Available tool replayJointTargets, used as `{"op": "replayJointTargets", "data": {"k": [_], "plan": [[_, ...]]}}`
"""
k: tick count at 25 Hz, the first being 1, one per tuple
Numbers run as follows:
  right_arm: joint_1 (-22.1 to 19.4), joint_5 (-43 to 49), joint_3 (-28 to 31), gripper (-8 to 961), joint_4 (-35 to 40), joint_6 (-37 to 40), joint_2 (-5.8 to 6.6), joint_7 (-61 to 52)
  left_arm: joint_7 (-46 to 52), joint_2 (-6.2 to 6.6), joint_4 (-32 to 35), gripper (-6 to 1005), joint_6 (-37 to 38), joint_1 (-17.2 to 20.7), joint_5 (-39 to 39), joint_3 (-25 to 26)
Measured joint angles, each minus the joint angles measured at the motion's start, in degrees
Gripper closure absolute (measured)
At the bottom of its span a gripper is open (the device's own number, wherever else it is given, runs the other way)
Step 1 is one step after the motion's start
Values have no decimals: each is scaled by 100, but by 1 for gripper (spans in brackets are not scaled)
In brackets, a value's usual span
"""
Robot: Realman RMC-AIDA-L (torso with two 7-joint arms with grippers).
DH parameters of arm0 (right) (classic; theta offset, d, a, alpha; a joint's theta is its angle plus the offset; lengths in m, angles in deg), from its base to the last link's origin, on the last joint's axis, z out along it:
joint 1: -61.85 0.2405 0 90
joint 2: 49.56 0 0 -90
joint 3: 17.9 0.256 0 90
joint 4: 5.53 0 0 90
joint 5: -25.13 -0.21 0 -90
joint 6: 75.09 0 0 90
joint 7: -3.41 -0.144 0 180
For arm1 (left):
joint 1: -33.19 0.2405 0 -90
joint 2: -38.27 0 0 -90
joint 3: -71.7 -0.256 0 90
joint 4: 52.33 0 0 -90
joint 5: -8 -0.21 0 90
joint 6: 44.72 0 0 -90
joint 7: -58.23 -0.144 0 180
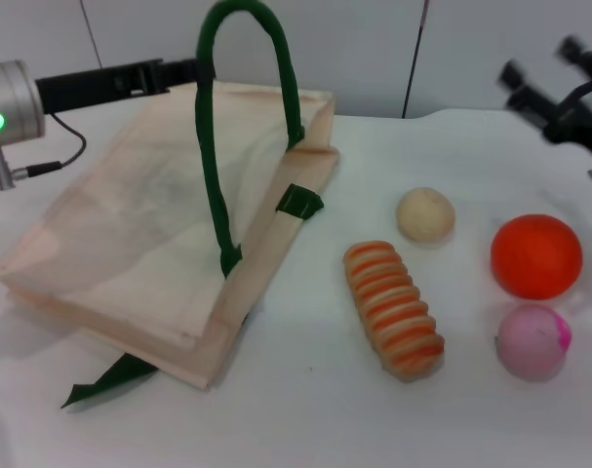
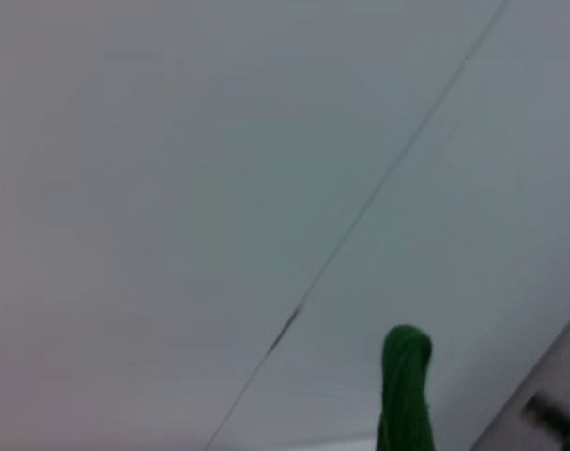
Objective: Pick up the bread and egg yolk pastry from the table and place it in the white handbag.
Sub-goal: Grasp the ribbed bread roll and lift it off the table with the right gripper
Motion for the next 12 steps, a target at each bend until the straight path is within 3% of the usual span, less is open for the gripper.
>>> {"op": "replayJointTargets", "data": {"k": [5,12], "plan": [[-134,2024,-141,75,1489,-358,-15,-2107,-648,117,-283,877,-474,167,764,1],[-235,3589,-167,75,2814,-1424,-55,-3693,-1018,197,-402,878,-848,298,1264,49]]}}
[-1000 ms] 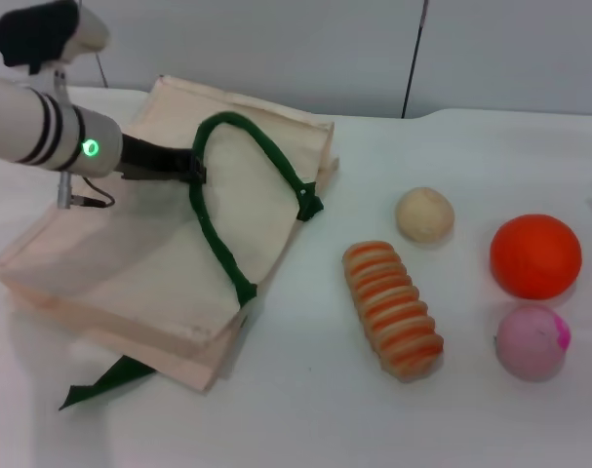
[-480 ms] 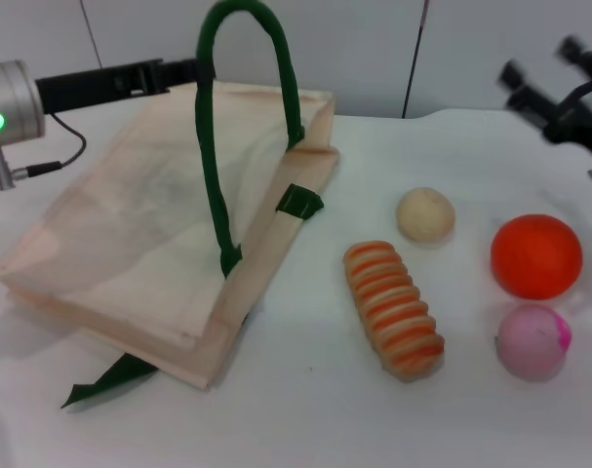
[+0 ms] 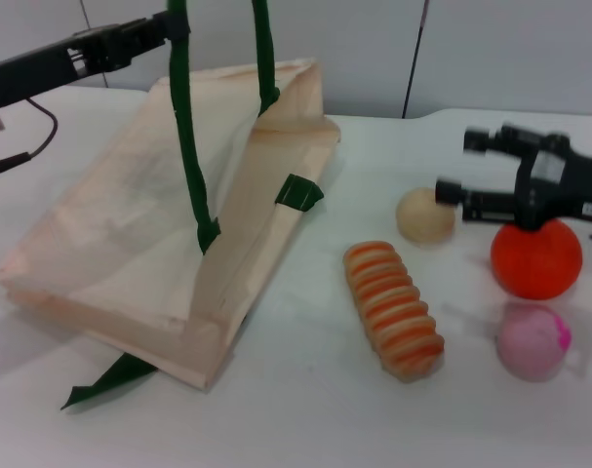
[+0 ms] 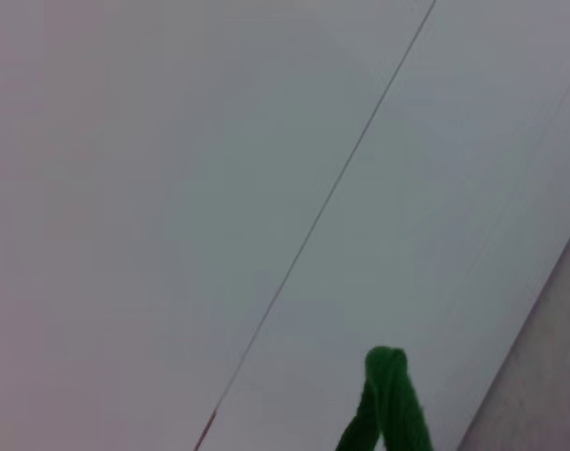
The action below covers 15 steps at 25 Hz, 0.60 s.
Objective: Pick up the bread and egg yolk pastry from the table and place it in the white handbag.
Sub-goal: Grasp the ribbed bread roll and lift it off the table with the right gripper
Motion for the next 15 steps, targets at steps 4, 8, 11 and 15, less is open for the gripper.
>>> {"op": "replayJointTargets", "data": {"k": [4,8,11,15], "plan": [[2,733,-171,75,496,-107,-71,-786,-123,-16,0,878,-230,57,54,237],[-54,803,-795,75,833,-176,-81,-1238,-142,24,-2,878,-541,94,171,491],[-222,810,-1710,75,1340,64,-97,-1837,-145,34,-12,878,-576,141,175,554],[-635,888,-3485,75,2624,881,-83,-3058,-147,46,-14,878,-564,177,181,555]]}}
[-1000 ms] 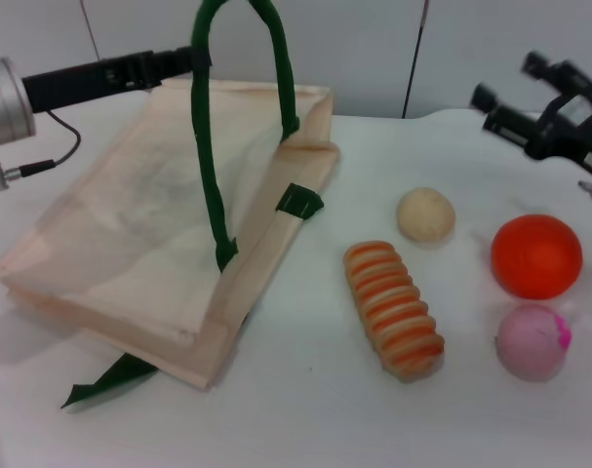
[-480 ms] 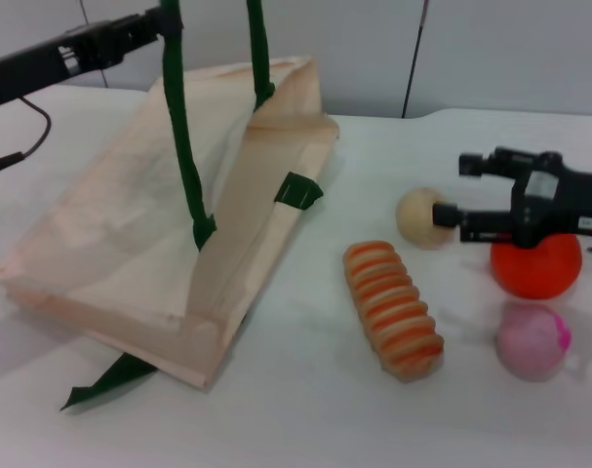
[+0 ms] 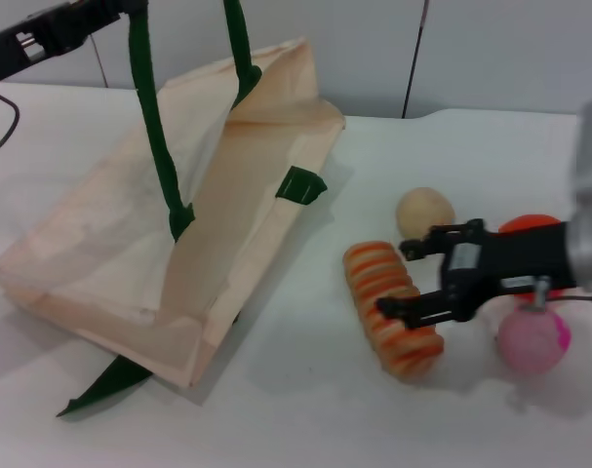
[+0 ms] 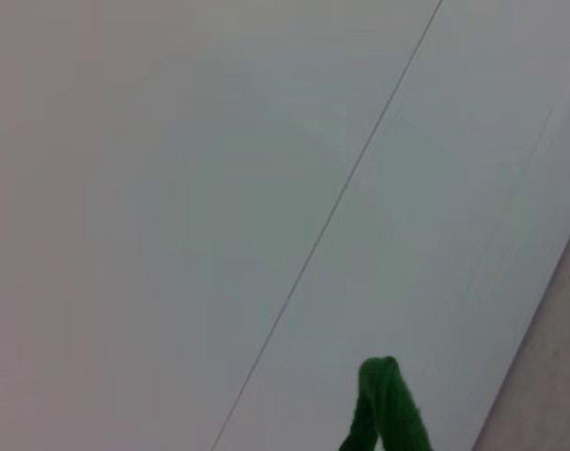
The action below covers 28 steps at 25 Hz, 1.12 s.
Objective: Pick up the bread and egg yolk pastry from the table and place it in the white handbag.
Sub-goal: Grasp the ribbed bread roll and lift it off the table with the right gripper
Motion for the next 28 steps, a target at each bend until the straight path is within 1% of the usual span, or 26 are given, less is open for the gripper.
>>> {"op": "replayJointTargets", "data": {"k": [2,4,6,9,13,16,17,22,28], "plan": [[-215,285,-796,76,748,447,21,-716,-1,5,0,878,12,17,2,3],[-346,768,-1353,76,1376,765,30,-1447,-34,6,-2,877,26,34,3,27],[-360,1174,-1754,78,1720,877,32,-2073,-80,5,-23,877,33,38,4,53],[-266,1675,-2199,80,1893,988,36,-2715,-116,2,-53,877,33,38,4,71],[-61,2174,-2685,83,1831,1273,36,-3397,-122,2,-62,877,33,30,7,82],[138,2355,-2839,85,1622,1450,40,-3760,-123,-2,-62,877,32,23,10,127],[138,2355,-2839,86,1622,1450,40,-3760,-124,-6,-62,877,31,23,10,145],[512,2665,-2976,90,1037,1659,47,-4286,-125,-11,-62,877,27,11,11,160],[879,2733,-3025,95,391,1739,56,-4566,-129,-22,-72,877,29,1,11,160]]}}
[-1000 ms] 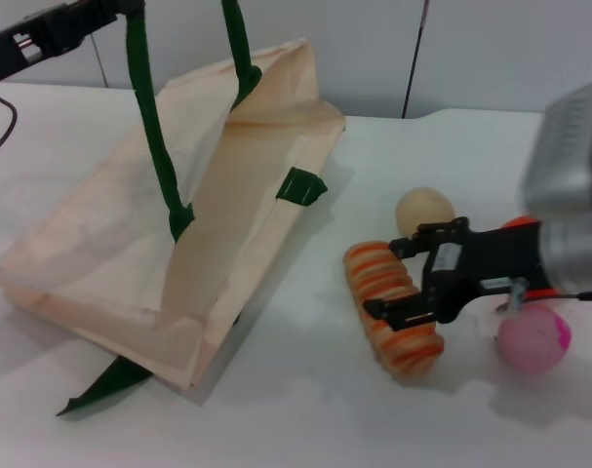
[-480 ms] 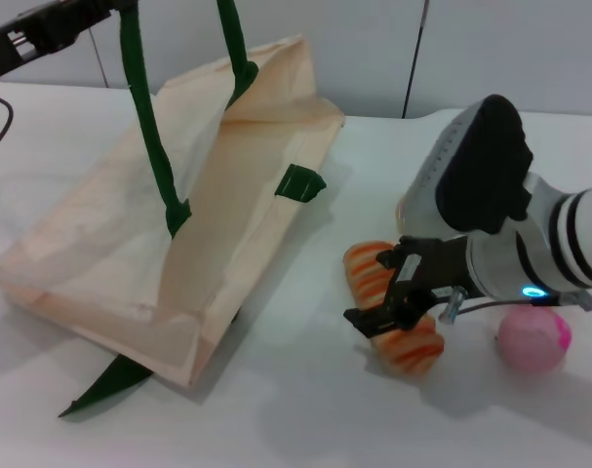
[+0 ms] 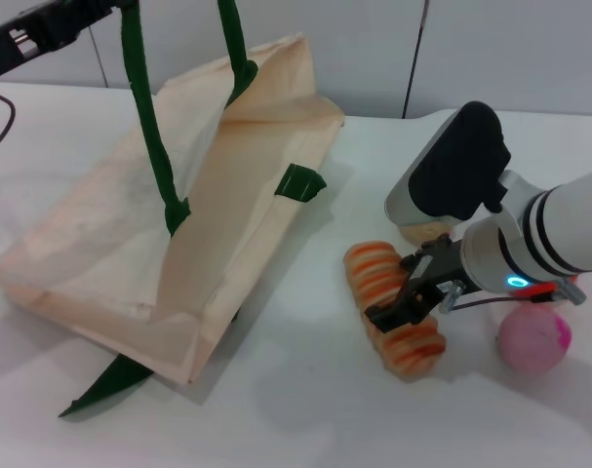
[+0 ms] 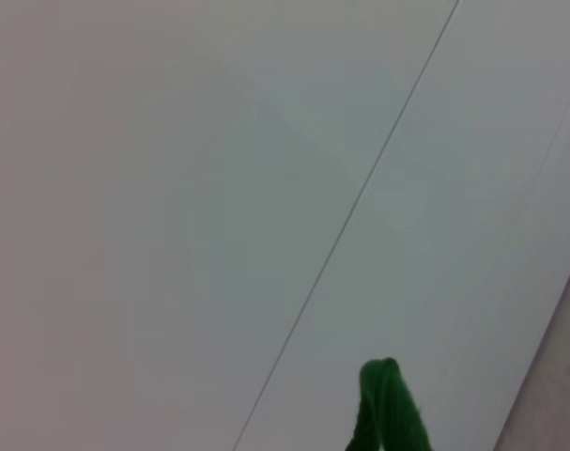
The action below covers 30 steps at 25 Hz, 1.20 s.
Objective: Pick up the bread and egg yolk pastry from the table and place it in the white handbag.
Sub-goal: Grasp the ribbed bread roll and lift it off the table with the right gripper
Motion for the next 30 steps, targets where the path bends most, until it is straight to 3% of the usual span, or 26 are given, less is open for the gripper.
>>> {"op": "replayJointTargets", "data": {"k": [11,30], "plan": [[180,76,-44,103,-301,49,7,-93,-2,-1,-9,878,-5,-3,0,0],[279,113,-34,239,-339,-82,27,-76,49,22,-7,878,-64,-29,0,0]]}}
